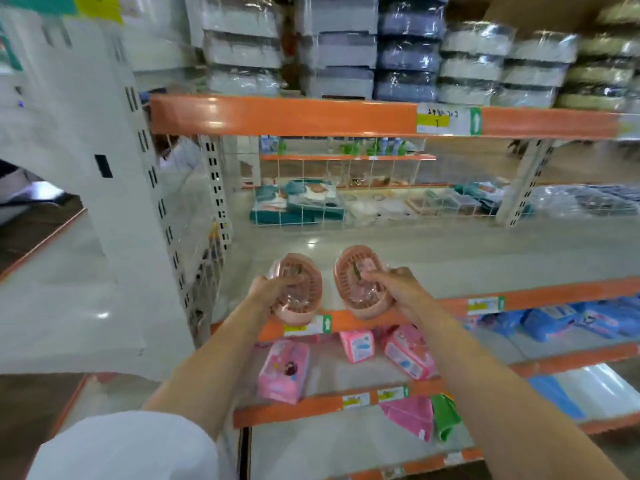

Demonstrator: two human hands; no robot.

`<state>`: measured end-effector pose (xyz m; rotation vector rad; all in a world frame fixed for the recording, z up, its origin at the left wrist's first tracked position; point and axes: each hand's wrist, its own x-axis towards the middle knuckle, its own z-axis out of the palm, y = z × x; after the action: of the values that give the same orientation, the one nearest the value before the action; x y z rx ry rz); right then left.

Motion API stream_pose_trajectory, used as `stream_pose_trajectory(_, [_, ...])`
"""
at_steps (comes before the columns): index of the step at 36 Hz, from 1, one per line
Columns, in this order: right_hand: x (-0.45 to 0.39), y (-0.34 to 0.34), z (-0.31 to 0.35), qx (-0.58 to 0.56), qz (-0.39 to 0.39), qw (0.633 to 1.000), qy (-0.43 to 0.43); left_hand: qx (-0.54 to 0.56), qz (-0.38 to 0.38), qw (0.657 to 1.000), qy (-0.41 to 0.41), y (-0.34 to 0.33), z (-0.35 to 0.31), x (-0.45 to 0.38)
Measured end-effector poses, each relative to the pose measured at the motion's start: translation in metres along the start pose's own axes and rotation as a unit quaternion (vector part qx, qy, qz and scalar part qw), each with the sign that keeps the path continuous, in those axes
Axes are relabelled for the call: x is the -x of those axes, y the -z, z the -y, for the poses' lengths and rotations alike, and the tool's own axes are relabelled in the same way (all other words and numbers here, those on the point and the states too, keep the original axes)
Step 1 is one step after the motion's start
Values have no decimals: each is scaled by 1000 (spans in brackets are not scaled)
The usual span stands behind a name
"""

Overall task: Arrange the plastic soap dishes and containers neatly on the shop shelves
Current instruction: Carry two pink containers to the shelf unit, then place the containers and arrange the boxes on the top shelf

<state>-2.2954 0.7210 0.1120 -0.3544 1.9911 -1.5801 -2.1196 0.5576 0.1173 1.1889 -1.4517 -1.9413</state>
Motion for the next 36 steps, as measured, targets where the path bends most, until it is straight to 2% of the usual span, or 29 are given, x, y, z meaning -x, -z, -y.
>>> stream_pose_trajectory(5, [-43, -18, 1, 12, 43, 999, -26, -10, -31, 999, 11, -4, -7, -14])
stream_pose_trajectory(9, [-57, -33, 8, 28, 60, 998, -15, 11, -67, 998, -4, -12, -8, -33])
stream_pose_trajectory(18, [-116, -47, 4, 89, 74, 993, 6, -34, -146, 988, -27, -28, -3, -63])
stream_pose_trajectory(22, [-135, -48, 3, 161, 53, 985, 18, -86, -187, 978, -28, -34, 2, -86])
stream_pose_trajectory(28, [-163, -50, 6, 221, 60, 972, 48, -241, -224, 944, -26, -41, -2, -111])
stream_pose_trajectory(36, [-179, -53, 9, 293, 59, 951, 72, -310, -242, 919, -23, -45, -6, -130])
